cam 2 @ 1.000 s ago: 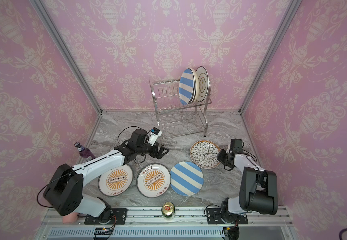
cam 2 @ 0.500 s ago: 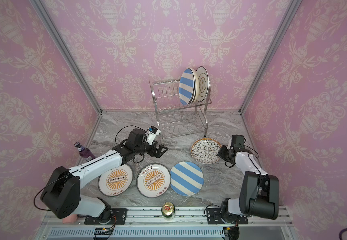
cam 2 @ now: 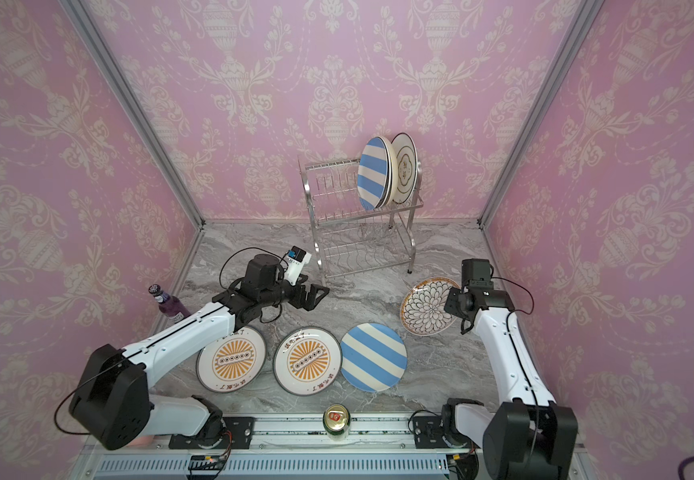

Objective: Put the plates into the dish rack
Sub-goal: 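Tilt the flower-patterned plate upright with the right gripper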

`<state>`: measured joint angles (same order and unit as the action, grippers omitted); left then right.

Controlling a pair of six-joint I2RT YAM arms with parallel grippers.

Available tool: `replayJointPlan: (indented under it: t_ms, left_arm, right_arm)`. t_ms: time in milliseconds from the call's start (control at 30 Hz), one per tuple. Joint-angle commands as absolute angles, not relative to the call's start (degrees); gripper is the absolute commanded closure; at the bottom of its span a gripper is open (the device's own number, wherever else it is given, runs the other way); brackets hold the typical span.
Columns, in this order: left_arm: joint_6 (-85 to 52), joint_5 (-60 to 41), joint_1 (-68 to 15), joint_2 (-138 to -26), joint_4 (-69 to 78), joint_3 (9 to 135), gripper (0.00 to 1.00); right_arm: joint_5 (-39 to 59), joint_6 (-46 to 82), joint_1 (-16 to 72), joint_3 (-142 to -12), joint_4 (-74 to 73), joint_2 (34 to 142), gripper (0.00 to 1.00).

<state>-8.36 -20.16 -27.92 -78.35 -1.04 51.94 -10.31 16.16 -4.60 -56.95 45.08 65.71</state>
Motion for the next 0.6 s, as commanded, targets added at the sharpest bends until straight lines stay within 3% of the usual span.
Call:
replayJointPlan:
  t_ms: [0, 433, 567]
  left_arm:
    - [-7.6, -17.5, -26.2, -75.3, -1.4, 52.1, 0.01]
    - [-9.6, -8.9, -20.6, -68.3, -0.4, 52.8, 0.01]
    - [-14.1, -12.3, -17.1, -67.5, 2.0, 52.7, 0.01]
  right_arm:
    - [-17.7, 15.5, 1.0, -66.4, 49.8, 61.5, 1.0]
    - [-21.5, 14.4, 25.2, -84.2, 56.7, 57.4, 1.0]
    - [-24.0, 12.9, 31.0, -89.4, 53.9, 60.1, 1.0]
